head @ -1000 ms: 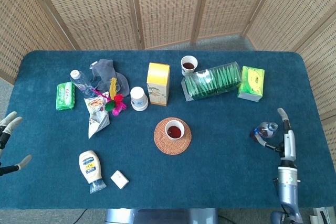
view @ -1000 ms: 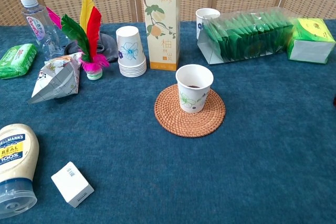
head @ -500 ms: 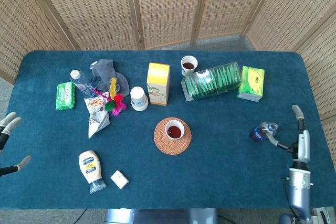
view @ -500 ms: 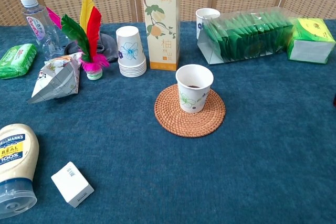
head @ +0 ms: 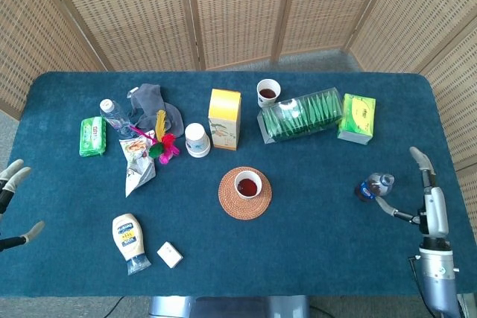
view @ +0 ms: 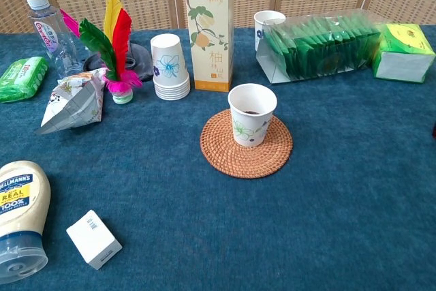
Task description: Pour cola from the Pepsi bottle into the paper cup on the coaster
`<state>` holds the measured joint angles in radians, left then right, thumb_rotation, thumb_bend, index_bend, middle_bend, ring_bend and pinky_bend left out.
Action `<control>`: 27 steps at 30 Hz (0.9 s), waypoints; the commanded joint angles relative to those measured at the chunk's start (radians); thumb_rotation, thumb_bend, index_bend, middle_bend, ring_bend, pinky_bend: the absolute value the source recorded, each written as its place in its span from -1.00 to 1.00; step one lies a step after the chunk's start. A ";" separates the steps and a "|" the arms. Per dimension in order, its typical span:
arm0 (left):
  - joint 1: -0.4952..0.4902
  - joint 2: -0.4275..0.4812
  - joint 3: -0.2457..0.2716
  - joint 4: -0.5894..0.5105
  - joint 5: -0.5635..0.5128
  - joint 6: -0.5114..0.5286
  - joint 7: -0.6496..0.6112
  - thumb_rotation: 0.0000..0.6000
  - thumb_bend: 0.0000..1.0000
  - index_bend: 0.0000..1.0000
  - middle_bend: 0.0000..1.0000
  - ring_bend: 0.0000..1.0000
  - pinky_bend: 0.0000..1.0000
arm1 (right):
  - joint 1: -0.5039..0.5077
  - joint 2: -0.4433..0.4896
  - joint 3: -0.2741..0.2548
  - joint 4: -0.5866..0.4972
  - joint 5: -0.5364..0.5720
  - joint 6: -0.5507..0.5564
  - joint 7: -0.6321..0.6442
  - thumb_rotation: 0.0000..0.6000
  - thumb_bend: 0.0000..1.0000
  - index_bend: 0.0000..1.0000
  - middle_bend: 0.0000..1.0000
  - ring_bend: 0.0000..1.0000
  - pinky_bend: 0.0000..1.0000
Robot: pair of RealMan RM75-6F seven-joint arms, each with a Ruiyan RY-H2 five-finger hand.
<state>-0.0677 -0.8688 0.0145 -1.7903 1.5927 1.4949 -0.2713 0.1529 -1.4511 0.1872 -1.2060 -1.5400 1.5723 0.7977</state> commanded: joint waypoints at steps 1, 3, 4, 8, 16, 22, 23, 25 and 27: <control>0.001 -0.001 0.001 0.000 0.001 0.001 0.003 1.00 -0.42 -1.00 -1.00 -1.00 -1.00 | -0.002 0.064 -0.045 -0.079 -0.080 0.037 -0.109 1.00 -1.00 -1.00 -1.00 -1.00 -1.00; 0.001 -0.002 0.001 -0.001 0.002 0.002 0.006 1.00 -0.42 -1.00 -1.00 -1.00 -1.00 | 0.001 0.079 -0.064 -0.096 -0.115 0.045 -0.185 1.00 -1.00 -1.00 -1.00 -1.00 -1.00; 0.001 -0.003 0.001 -0.001 0.002 0.002 0.008 1.00 -0.42 -1.00 -1.00 -1.00 -1.00 | 0.002 0.081 -0.071 -0.097 -0.128 0.048 -0.223 1.00 -1.00 -1.00 -1.00 -1.00 -1.00; 0.001 -0.005 0.003 -0.004 0.003 0.000 0.020 1.00 -0.42 -1.00 -1.00 -1.00 -1.00 | 0.009 0.091 -0.108 -0.112 -0.172 0.036 -0.334 1.00 -1.00 -1.00 -1.00 -1.00 -1.00; 0.008 -0.010 0.003 -0.010 -0.002 0.008 0.047 1.00 -0.42 -1.00 -1.00 -1.00 -1.00 | 0.005 0.121 -0.144 -0.121 -0.177 0.000 -0.518 1.00 -1.00 -1.00 -1.00 -1.00 -1.00; 0.019 -0.027 0.002 -0.022 -0.024 0.012 0.137 1.00 -0.42 -1.00 -1.00 -1.00 -1.00 | -0.012 0.176 -0.170 -0.177 -0.175 -0.015 -0.648 1.00 -1.00 -1.00 -1.00 -1.00 -1.00; 0.023 -0.037 -0.002 -0.023 -0.032 0.020 0.169 1.00 -0.42 -1.00 -1.00 -1.00 -1.00 | -0.014 0.188 -0.172 -0.191 -0.176 -0.015 -0.671 1.00 -1.00 -1.00 -1.00 -1.00 -1.00; 0.028 -0.052 -0.008 -0.026 -0.040 0.033 0.210 1.00 -0.42 -1.00 -1.00 -1.00 -1.00 | -0.016 0.204 -0.171 -0.219 -0.175 -0.008 -0.679 1.00 -1.00 -1.00 -1.00 -1.00 -1.00; 0.034 -0.067 -0.012 -0.028 -0.045 0.045 0.249 1.00 -0.42 -1.00 -1.00 -1.00 -1.00 | -0.018 0.223 -0.171 -0.246 -0.169 -0.009 -0.681 1.00 -1.00 -1.00 -1.00 -1.00 -1.00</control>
<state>-0.0433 -0.9140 0.0103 -1.8136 1.5604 1.5227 -0.0667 0.1390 -1.2462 0.0192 -1.4313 -1.7131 1.5637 0.1236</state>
